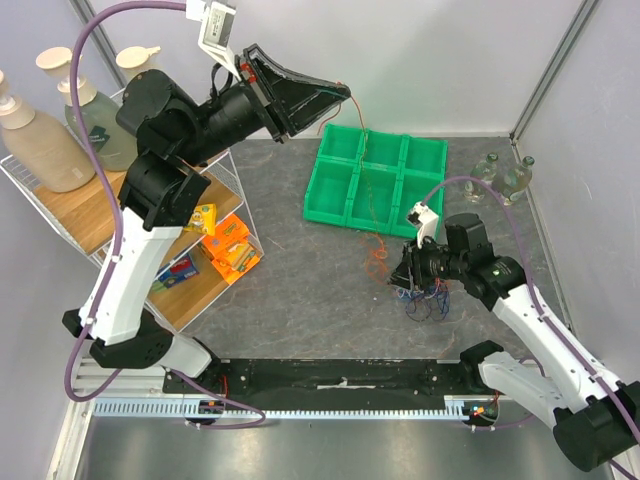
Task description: Untangle the cables
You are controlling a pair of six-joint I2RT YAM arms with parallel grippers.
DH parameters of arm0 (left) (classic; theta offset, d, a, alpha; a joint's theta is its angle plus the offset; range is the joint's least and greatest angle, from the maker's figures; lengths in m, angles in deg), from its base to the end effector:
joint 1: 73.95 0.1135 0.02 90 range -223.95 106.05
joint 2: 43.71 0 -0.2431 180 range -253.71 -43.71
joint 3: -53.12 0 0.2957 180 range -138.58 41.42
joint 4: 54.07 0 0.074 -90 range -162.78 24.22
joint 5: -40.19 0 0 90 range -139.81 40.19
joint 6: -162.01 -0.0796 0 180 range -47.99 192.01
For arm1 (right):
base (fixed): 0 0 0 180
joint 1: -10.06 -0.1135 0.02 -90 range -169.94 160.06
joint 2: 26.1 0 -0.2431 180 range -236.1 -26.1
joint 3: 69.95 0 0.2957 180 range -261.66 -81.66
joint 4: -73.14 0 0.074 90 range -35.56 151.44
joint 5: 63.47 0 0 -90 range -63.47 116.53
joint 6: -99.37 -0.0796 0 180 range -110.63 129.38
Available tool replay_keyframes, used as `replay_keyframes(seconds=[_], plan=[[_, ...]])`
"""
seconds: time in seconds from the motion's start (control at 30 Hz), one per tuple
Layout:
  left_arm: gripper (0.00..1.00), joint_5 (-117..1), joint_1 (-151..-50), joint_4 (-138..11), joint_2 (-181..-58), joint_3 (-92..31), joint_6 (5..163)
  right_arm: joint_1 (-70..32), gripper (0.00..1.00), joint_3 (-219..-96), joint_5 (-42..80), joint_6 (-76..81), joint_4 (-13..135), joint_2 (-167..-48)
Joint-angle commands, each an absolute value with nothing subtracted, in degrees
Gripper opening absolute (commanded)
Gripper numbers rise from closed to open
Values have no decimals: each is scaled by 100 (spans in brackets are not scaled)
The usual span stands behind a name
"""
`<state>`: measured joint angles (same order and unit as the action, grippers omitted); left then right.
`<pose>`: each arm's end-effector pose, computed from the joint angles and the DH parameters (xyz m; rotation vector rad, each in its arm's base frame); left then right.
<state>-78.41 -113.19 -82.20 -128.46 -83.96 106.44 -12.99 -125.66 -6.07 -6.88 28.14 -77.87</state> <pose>0.2158 -0.2254 0.6486 0.5380 1.2136 -1.3965 0.2325 0.1455 0.2321 -0.4482 2.3098 0.9992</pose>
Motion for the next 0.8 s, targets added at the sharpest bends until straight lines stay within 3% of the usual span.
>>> replay_keyframes(seconds=[0.0,0.07,0.17,0.33,0.53,0.67,0.73,0.77], plan=[[2,-7706,-11306,-8247,-12721,-8269,10400,-1323,21,-12770,-600,-847,3130,-7647],[2,-7426,-11297,-8440,-12616,-8085,10295,-1323,0,-13243,-424,-812,2666,-7533],[2,-6687,-11297,-8949,-12475,-7524,10373,-1314,0,-13946,-721,-864,2242,-7418],[2,-6862,-11507,-9232,-12125,-5961,10059,-1323,0,-14660,-1697,-890,1934,-7673],[2,-6054,-12105,-8960,-11096,-3456,9776,-1323,0,-14652,-1987,-1207,2232,-7620],[3,-5764,-12150,-9029,-10884,-2434,9872,-1323,0,-14494,-2199,-1365,2417,-7638],[9,-5431,-12150,-9204,-10823,-2257,9960,-1323,0,-14432,-2164,-1383,2444,-7664],[18,-5386,-12150,-9310,-10814,-2248,9960,-1323,0,-14406,-2129,-1374,2426,-7682]])
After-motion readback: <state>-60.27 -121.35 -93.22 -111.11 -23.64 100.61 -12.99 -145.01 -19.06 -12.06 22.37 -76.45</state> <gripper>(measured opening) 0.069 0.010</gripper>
